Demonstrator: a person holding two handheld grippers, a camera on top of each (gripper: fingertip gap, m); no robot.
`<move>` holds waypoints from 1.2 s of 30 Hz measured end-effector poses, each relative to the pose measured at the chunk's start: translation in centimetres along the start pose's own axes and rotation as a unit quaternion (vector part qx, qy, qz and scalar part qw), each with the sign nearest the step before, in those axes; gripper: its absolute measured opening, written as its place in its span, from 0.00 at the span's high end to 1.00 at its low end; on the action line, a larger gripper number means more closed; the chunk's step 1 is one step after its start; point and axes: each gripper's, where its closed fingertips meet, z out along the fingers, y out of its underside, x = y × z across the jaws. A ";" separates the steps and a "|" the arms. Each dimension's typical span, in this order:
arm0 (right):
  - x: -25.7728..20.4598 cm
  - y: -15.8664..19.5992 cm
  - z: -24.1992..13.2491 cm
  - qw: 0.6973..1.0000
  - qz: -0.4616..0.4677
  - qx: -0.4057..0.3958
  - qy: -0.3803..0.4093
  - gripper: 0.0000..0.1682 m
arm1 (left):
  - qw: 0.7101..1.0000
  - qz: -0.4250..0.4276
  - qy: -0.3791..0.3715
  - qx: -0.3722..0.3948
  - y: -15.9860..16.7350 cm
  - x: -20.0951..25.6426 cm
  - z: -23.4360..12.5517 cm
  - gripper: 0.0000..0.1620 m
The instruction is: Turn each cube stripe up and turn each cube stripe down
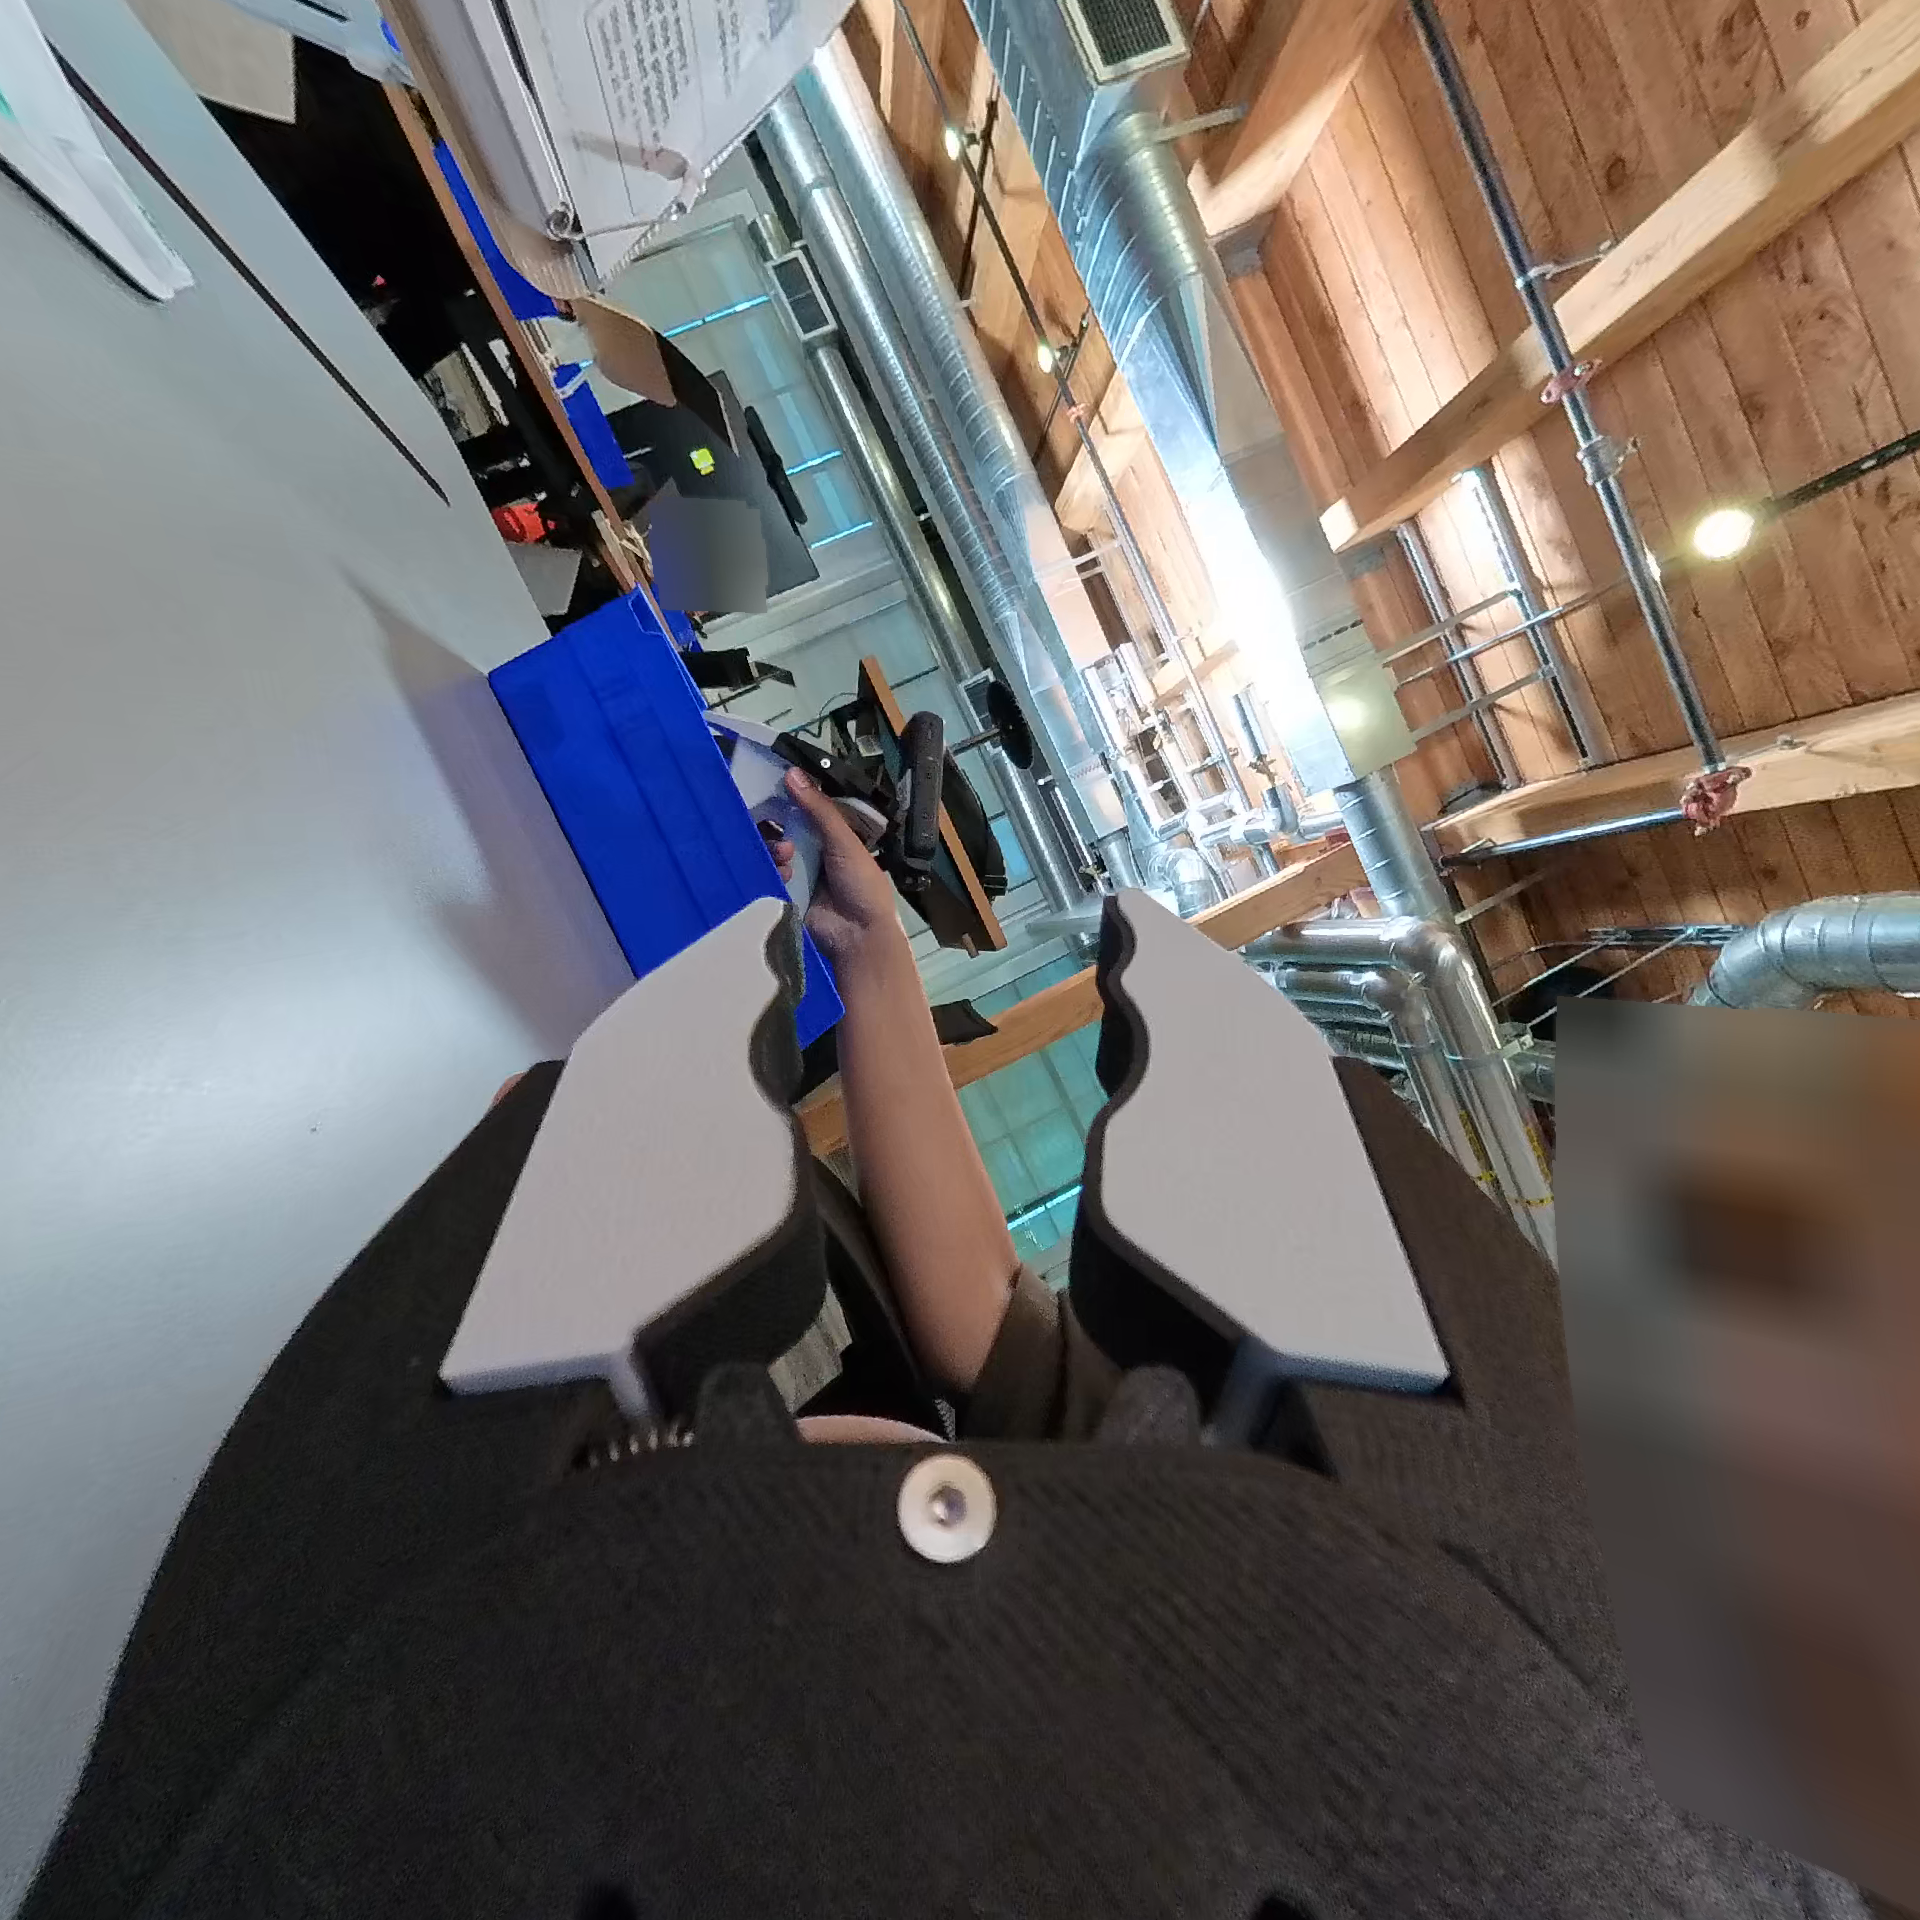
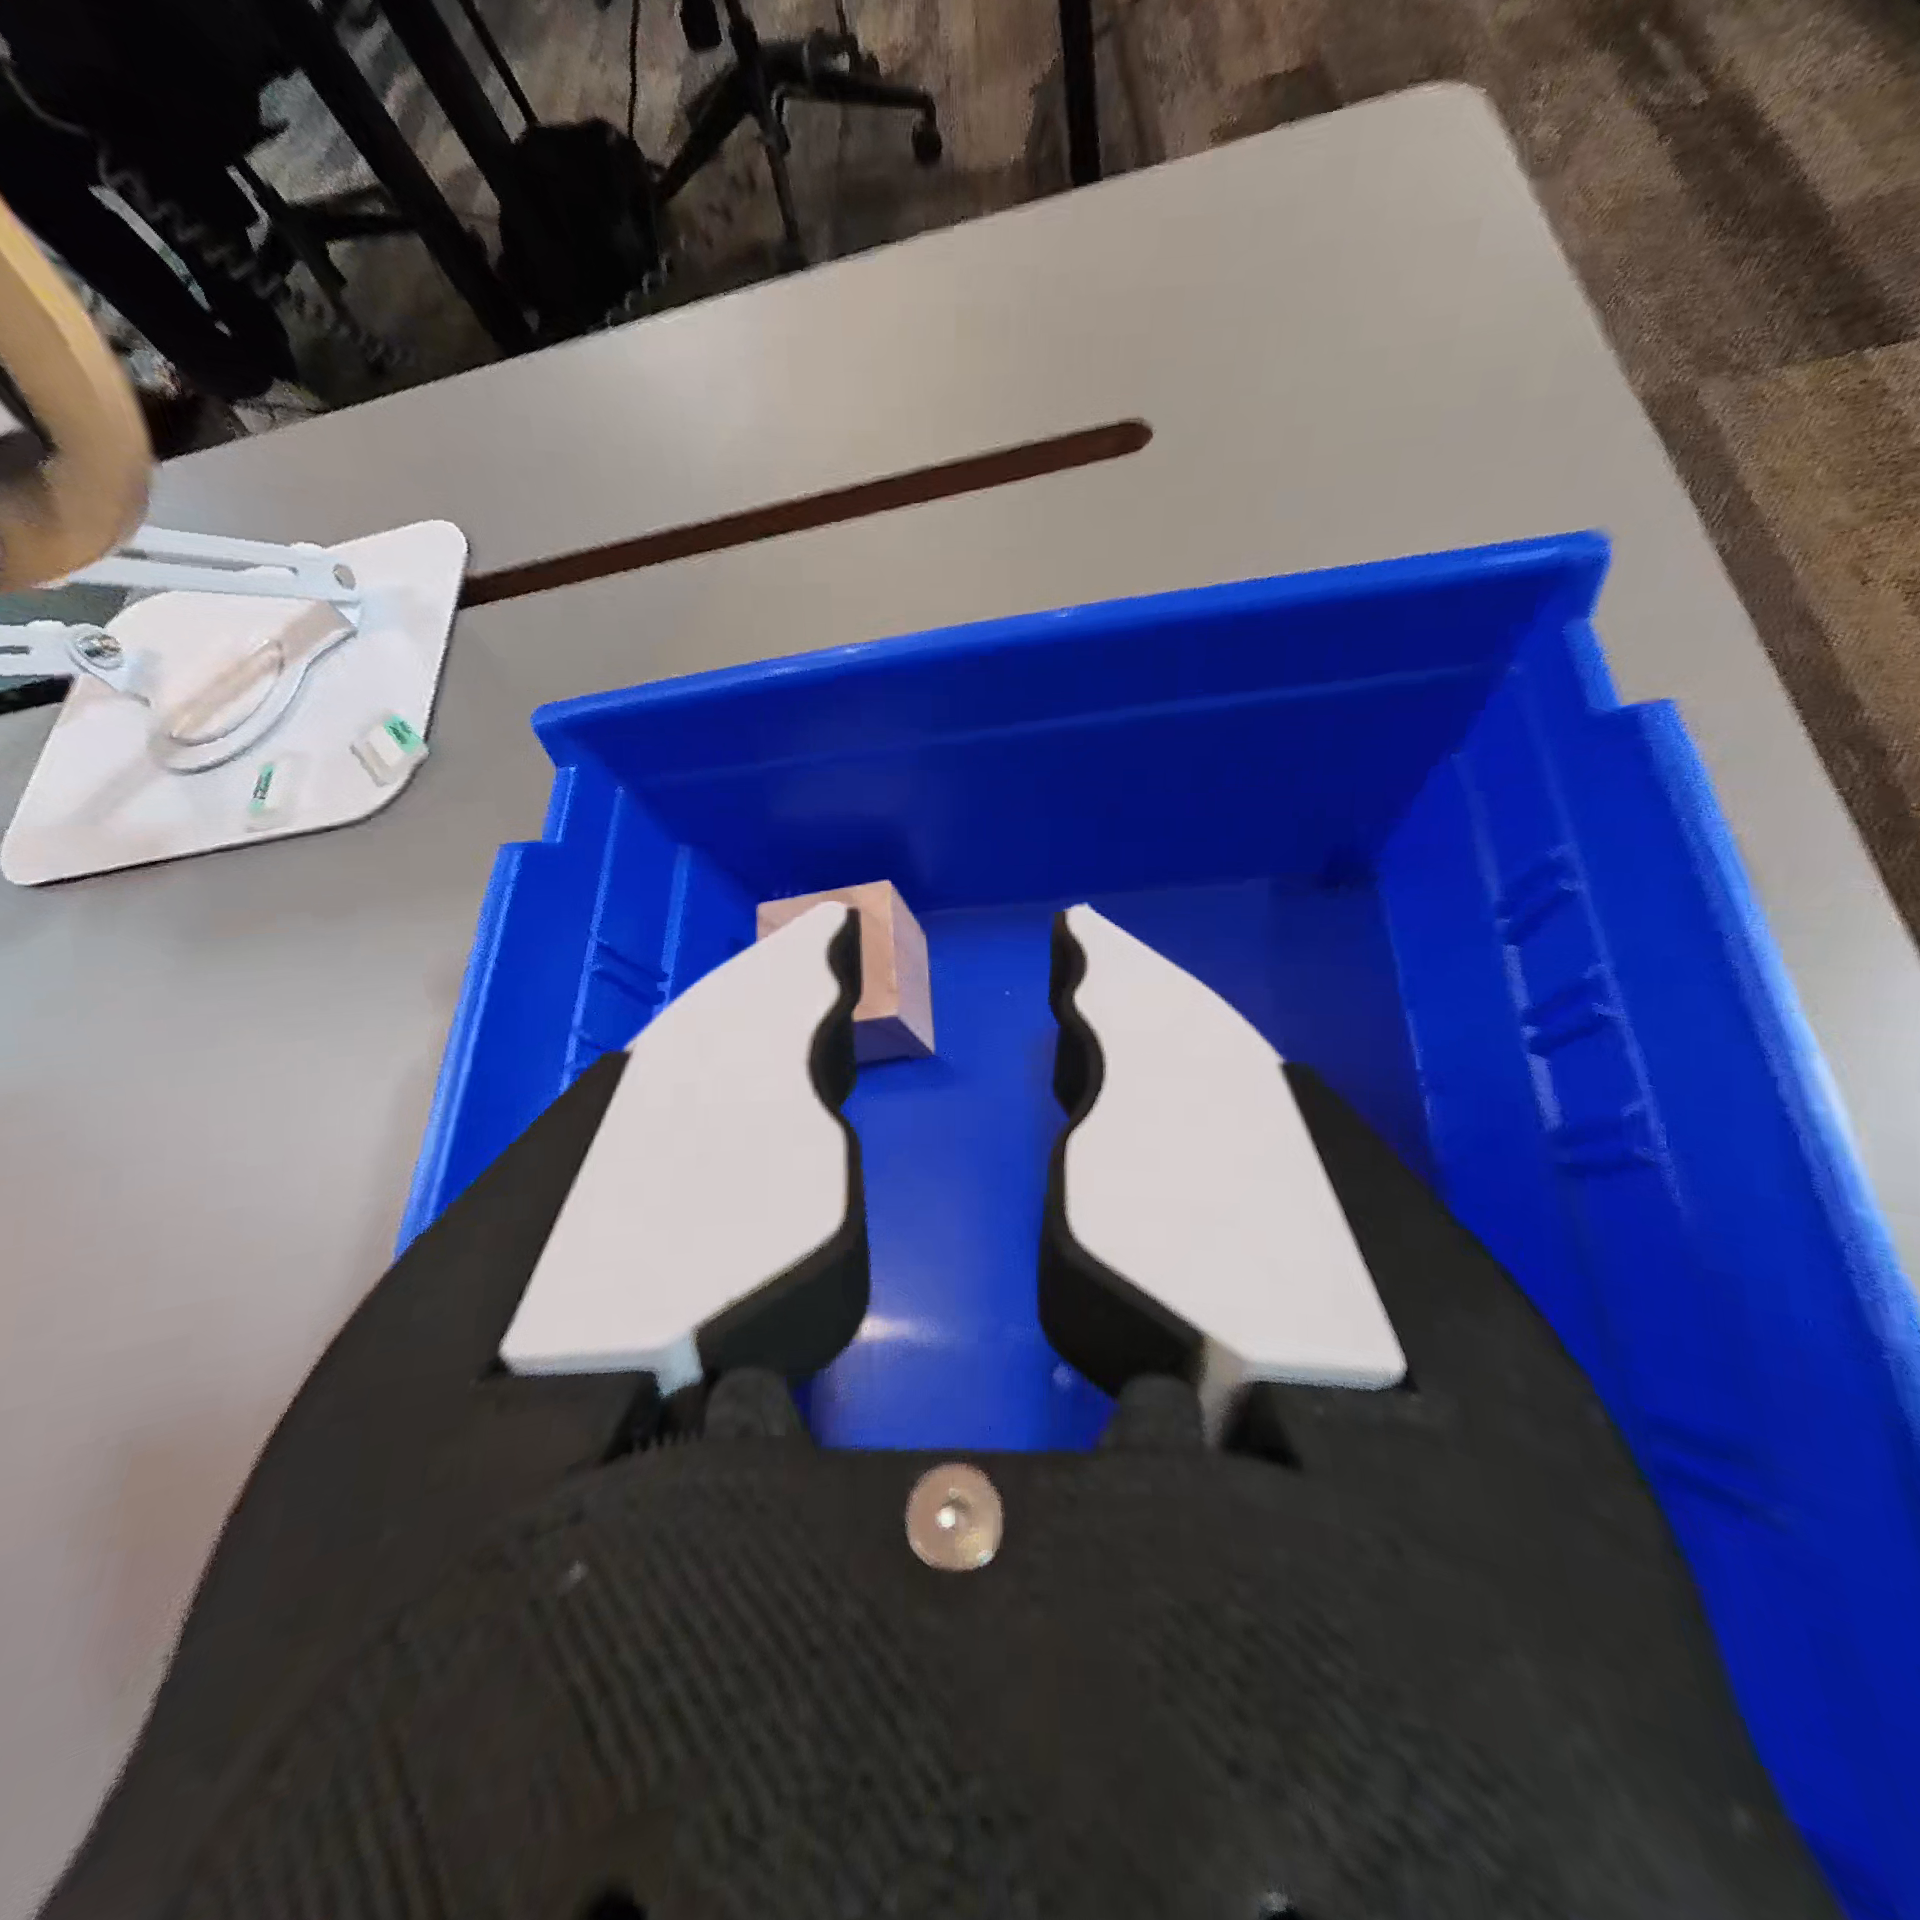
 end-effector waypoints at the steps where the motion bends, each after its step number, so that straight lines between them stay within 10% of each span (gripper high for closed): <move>1: -0.1 -0.5 -0.6 1.000 -0.002 0.017 -0.003 0.80 | 1.000 0.005 -0.002 -0.004 0.1 -0.1 0.3 0.67; 14: -17.2 -3.7 -9.7 0.951 -0.147 0.247 -0.116 0.81 | 0.988 0.123 -0.001 -0.089 -0.4 0.5 3.7 0.64; 20: -27.1 2.9 -12.2 0.920 -0.173 0.241 -0.257 0.82 | 0.963 0.197 0.172 -0.055 -7.9 13.2 0.7 0.60; 27: -28.7 11.9 -9.8 0.923 -0.254 0.149 -0.248 0.79 | 0.880 0.356 -0.275 0.151 -25.0 7.7 -12.8 0.68; 36: -26.2 12.5 -9.9 0.937 -0.228 0.141 -0.223 0.80 | 0.738 0.320 -0.589 -0.076 -25.6 -7.1 -20.7 0.60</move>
